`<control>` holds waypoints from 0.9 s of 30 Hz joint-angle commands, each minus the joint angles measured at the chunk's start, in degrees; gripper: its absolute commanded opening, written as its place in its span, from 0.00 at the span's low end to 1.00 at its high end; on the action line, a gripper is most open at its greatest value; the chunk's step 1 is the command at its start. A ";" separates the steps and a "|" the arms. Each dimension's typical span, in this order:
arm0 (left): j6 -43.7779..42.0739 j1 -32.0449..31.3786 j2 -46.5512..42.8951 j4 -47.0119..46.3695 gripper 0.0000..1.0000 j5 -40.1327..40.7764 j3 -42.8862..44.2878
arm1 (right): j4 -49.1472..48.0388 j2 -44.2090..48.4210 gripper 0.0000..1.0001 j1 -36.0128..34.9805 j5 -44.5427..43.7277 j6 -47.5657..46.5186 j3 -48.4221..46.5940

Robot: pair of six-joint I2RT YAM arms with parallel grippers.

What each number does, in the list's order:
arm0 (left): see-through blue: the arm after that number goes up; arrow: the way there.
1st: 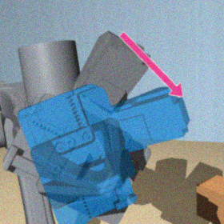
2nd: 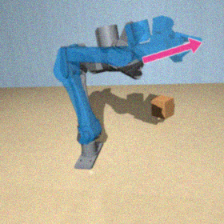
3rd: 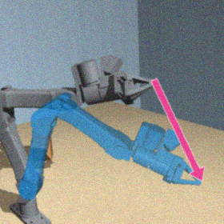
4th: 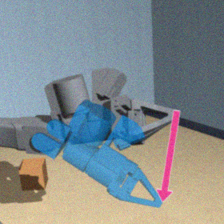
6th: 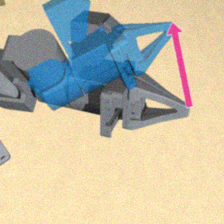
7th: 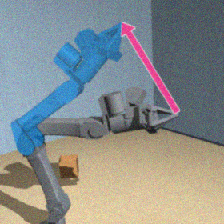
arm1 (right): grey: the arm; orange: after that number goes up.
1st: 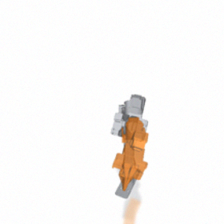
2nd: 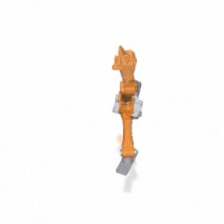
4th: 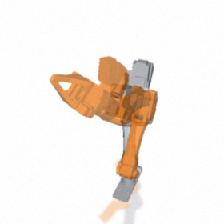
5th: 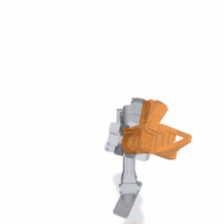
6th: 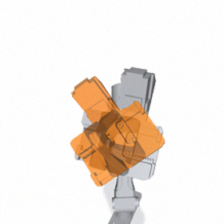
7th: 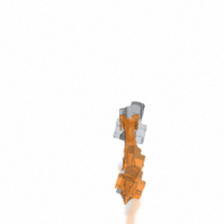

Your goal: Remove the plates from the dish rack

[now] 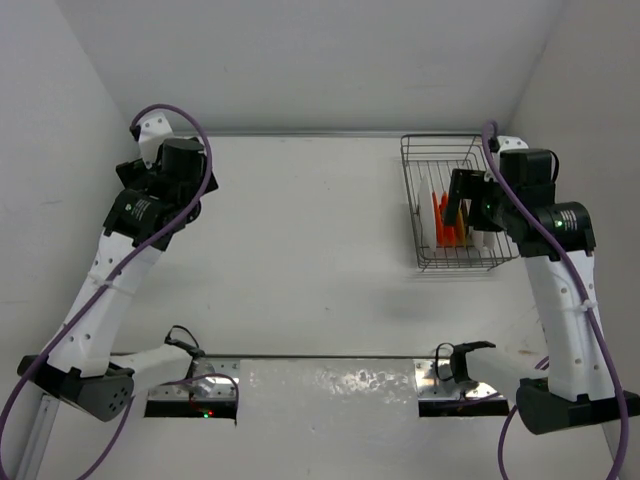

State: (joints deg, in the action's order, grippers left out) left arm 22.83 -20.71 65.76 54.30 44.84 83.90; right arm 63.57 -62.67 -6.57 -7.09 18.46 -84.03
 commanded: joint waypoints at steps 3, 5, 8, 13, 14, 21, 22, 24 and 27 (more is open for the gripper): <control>2.39 -0.56 -1.95 -0.08 1.00 2.89 0.13 | -2.30 -0.78 0.99 -0.02 0.41 0.70 -2.89; 2.66 -0.56 -2.12 -0.16 1.00 2.01 0.04 | -5.03 -1.48 0.99 -0.11 3.99 0.61 -1.76; 1.00 -0.65 -1.60 -0.60 1.00 0.52 0.39 | -8.02 -4.64 0.99 -0.02 9.70 1.05 -2.10; -0.76 -1.61 -1.25 -1.04 1.00 -0.88 -0.05 | -8.82 -15.68 0.99 -0.11 14.64 1.23 -6.82; -1.03 -1.70 -0.90 -1.39 1.00 -1.68 -0.05 | -8.21 -17.72 0.97 -0.11 16.39 1.06 -8.07; -1.73 -1.79 -0.98 -2.10 1.00 -6.69 -0.75 | -12.15 -24.68 0.81 -0.29 10.97 0.71 -6.24; -1.91 -1.79 -0.98 -2.36 1.00 -7.57 -1.10 | -12.42 -25.04 0.80 -0.20 10.18 0.35 -5.71; -2.17 -1.79 -1.16 -2.54 1.00 -8.97 -2.07 | -13.38 -25.65 0.76 -0.29 8.77 -0.70 -5.36; -2.79 -1.79 -0.54 -2.71 1.00 -10.74 -2.95 | -15.14 -27.32 0.68 0.15 10.24 -2.63 -3.69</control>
State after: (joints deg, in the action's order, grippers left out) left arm 21.28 -21.85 65.06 53.58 36.88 81.49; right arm 52.60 -89.41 -6.66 3.27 18.11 -88.55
